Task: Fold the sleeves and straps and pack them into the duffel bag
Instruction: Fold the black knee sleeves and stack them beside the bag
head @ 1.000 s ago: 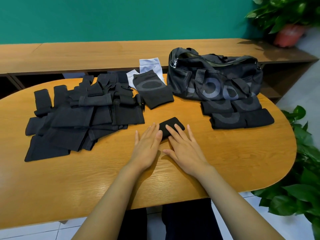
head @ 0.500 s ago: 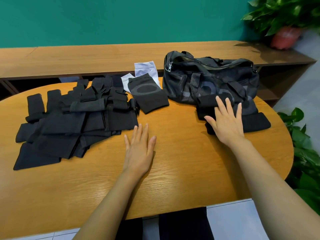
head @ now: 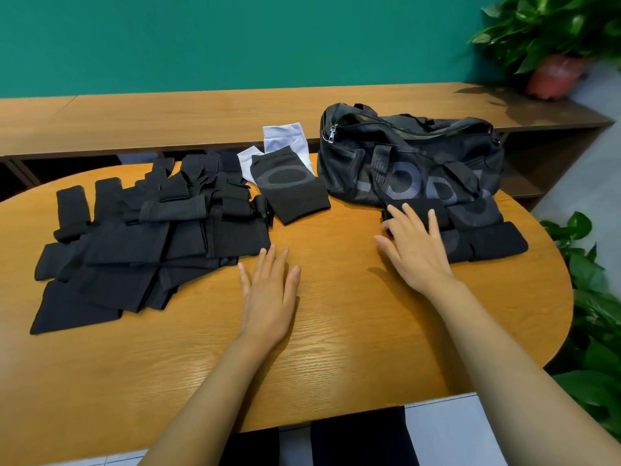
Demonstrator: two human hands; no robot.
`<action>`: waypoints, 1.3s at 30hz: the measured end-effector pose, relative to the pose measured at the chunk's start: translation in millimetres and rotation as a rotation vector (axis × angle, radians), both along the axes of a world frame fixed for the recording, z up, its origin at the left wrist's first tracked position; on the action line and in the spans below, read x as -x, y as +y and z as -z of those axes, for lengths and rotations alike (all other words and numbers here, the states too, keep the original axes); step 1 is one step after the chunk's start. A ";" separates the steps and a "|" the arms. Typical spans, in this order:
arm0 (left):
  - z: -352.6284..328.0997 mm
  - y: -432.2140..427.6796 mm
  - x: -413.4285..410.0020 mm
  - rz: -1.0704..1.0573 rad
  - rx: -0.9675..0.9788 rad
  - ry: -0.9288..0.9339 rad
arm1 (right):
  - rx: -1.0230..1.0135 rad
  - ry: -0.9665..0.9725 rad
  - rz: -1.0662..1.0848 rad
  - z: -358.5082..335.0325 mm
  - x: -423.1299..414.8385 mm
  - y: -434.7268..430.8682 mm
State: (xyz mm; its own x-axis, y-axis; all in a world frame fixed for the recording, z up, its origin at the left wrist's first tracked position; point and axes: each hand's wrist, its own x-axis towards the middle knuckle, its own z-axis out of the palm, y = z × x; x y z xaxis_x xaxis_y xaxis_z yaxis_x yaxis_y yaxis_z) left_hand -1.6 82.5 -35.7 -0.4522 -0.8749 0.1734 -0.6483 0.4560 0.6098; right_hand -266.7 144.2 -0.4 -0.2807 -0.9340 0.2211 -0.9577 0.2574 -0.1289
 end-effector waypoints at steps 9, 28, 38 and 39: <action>1.0 -12.6 -10.3 -0.047 0.037 -0.189 | -0.160 0.013 -0.183 8.0 -58.2 -56.7; -1.1 -13.9 -8.8 -0.079 -0.014 -0.144 | 0.009 0.088 -0.211 33.7 -109.4 -49.3; -1.3 -5.8 -17.4 -0.043 0.100 -0.004 | 0.048 -0.034 -0.287 31.3 -109.4 32.9; -1.7 -3.2 -19.1 -0.003 0.129 0.003 | 0.046 -0.078 -0.312 30.3 -109.1 37.9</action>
State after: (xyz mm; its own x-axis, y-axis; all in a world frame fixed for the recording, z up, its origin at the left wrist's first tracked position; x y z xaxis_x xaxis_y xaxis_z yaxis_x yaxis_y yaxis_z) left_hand 17.5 79.3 -33.9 -0.4487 -0.8466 0.2862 -0.6482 0.5288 0.5479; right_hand -157.6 182.0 -30.7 -0.0005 -0.9671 0.2543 -0.9761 -0.0548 -0.2101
